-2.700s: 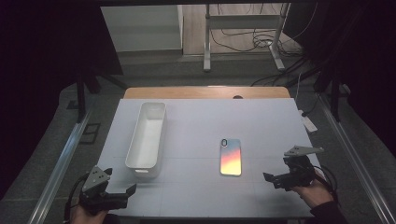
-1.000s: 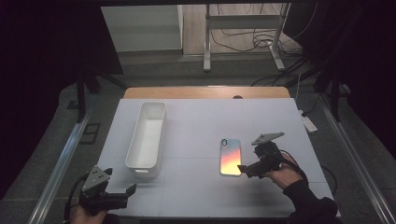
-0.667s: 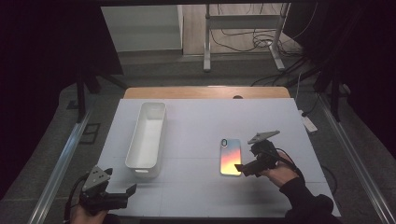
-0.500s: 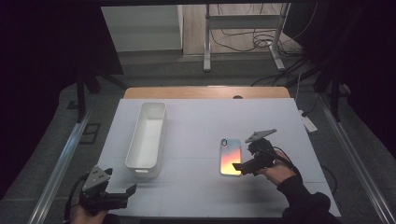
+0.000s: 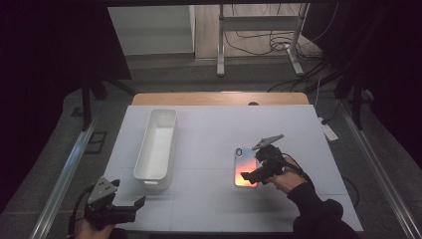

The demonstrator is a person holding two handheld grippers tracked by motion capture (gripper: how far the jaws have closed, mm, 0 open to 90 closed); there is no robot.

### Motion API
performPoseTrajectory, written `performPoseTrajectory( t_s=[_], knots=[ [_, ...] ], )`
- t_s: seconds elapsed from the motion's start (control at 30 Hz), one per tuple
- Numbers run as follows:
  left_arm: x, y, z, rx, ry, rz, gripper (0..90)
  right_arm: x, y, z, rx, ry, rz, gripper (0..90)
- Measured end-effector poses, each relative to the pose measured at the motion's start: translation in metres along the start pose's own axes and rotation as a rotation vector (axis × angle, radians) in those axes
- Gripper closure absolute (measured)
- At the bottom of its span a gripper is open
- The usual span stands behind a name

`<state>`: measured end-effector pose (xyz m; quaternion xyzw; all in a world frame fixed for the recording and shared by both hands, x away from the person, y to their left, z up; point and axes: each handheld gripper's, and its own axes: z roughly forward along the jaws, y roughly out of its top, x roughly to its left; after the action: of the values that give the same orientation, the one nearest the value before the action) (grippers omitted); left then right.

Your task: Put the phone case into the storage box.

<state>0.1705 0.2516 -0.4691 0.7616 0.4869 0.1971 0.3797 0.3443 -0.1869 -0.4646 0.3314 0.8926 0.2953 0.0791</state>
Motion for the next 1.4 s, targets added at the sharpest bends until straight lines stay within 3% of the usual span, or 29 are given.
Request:
performPoseTrajectory(
  t_s=[0.33, 0.57, 0.77, 0.8, 0.83, 0.87, 1.0, 1.17, 1.4],
  knots=[
    [0.000, 0.000, 0.000, 0.000, -0.001, -0.001, 0.0, 0.006, 0.012, 0.015, 0.054, -0.020, -0.043, 0.0],
    [0.000, 0.000, 0.000, -0.002, -0.003, -0.001, 0.0, 0.010, 0.018, 0.021, 0.073, -0.004, -0.052, 2.1],
    [0.000, 0.000, 0.000, -0.002, -0.005, 0.002, 0.0, 0.008, 0.017, 0.023, 0.113, -0.027, -0.036, 46.6],
    [0.000, 0.000, 0.000, -0.002, -0.005, 0.002, 0.0, 0.008, 0.017, 0.023, 0.113, -0.027, -0.036, 46.6],
    [0.000, 0.000, 0.000, -0.002, -0.005, 0.002, 0.0, 0.007, 0.016, 0.023, 0.117, -0.018, -0.038, 53.3],
    [0.000, 0.000, 0.000, -0.002, -0.006, 0.003, 0.0, 0.006, 0.016, 0.023, 0.124, -0.011, -0.047, 66.9],
    [0.000, 0.000, 0.000, -0.001, -0.006, 0.005, 0.0, 0.006, 0.017, 0.025, 0.135, 0.011, -0.068, 86.5],
    [0.000, 0.000, 0.000, 0.002, -0.004, 0.009, 0.1, 0.009, 0.018, 0.030, 0.161, 0.046, -0.097, 89.3],
    [-0.001, 0.000, 0.000, 0.005, -0.002, 0.012, 0.3, 0.014, 0.022, 0.039, 0.156, 0.074, -0.102, 89.3]
  ],
)
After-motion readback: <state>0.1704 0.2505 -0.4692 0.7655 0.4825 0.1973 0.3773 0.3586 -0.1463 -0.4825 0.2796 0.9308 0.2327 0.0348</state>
